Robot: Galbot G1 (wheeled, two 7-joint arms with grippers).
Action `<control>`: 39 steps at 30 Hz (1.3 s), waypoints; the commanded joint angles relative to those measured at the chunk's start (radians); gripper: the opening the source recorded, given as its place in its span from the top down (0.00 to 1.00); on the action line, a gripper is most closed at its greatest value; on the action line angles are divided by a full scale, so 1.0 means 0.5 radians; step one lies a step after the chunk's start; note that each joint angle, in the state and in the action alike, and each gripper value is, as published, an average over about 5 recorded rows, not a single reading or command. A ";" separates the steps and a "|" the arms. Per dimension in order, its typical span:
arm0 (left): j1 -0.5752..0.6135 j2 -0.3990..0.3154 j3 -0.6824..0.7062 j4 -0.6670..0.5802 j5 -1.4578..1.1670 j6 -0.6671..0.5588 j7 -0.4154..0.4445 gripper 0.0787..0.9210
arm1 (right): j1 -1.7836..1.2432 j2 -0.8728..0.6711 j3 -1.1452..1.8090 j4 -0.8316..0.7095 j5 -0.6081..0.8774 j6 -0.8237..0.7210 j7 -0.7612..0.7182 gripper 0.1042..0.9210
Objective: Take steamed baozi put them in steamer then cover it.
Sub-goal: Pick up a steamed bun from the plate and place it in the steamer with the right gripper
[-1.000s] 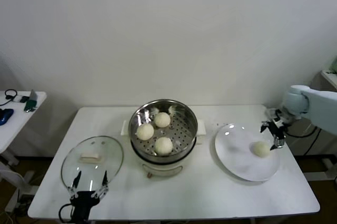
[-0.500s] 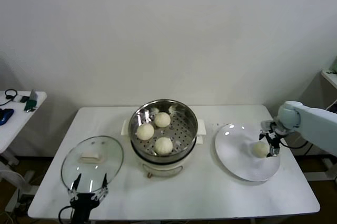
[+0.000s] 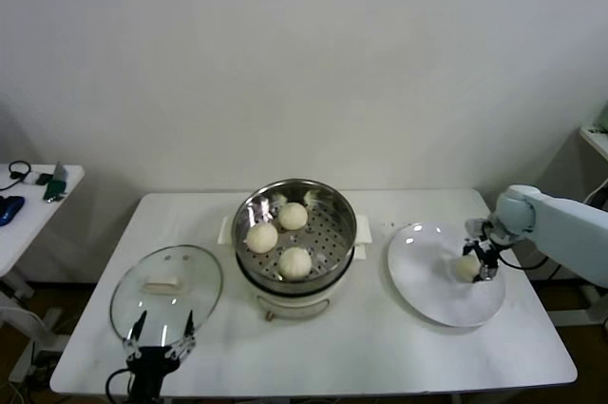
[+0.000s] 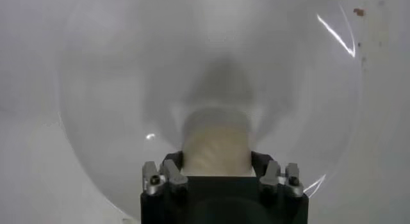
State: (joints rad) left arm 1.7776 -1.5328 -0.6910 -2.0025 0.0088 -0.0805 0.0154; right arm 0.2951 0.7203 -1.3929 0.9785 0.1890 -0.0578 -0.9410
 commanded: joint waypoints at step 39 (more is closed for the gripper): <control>-0.032 0.048 -0.012 -0.064 -0.037 0.014 0.007 0.12 | 0.974 1.193 -0.751 0.827 1.106 -0.646 0.451 0.29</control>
State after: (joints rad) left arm 1.7618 -1.5085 -0.6967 -2.0329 -0.0103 -0.0735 0.0184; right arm 0.9209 1.2288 -1.7754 1.4512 0.8012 -0.3369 -0.7850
